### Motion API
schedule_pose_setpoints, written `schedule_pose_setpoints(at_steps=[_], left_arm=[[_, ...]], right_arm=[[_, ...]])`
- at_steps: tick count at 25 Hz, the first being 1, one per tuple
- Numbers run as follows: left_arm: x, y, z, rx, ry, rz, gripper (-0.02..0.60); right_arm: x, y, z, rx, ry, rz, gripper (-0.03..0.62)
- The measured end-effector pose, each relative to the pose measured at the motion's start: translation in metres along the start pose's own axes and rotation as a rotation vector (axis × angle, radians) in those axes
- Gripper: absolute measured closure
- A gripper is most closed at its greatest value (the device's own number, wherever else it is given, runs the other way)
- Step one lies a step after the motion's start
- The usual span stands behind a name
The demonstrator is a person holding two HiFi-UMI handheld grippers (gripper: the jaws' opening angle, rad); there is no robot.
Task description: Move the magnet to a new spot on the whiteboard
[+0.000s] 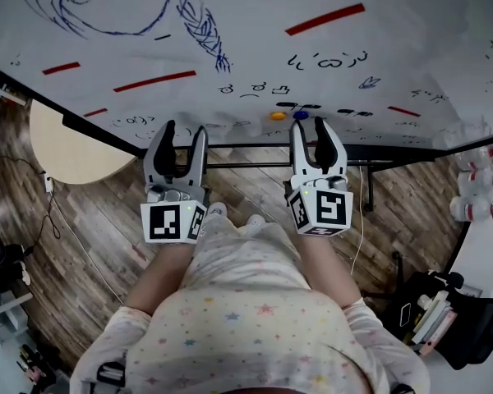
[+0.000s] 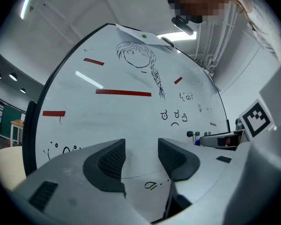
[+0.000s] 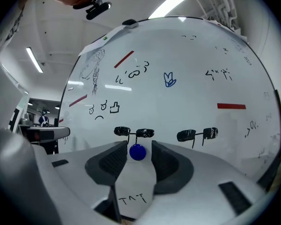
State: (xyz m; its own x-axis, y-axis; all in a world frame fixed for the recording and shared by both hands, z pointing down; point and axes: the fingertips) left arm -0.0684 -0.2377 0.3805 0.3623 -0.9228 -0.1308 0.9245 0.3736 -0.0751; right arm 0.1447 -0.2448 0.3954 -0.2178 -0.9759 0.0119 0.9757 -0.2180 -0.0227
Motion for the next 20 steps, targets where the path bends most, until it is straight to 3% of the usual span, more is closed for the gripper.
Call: schedule_pose_setpoints(at_steps=[20], left_arm=[[-0.011,-0.015,-0.002,-0.003,-0.006,0.009,0.387]], right_arm=[[0.009,-0.005,0.009,-0.075,-0.008,0.108,0.460]])
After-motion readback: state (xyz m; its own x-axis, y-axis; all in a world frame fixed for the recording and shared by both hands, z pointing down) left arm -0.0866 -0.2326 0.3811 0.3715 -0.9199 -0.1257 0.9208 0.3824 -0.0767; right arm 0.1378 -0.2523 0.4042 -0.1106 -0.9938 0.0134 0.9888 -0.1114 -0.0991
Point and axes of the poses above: the fingertips, and each gripper's own axes: x forward along the fingers, y to its right, z out of its underside, and after that the axes turned 3 degrees about -x, right-handed
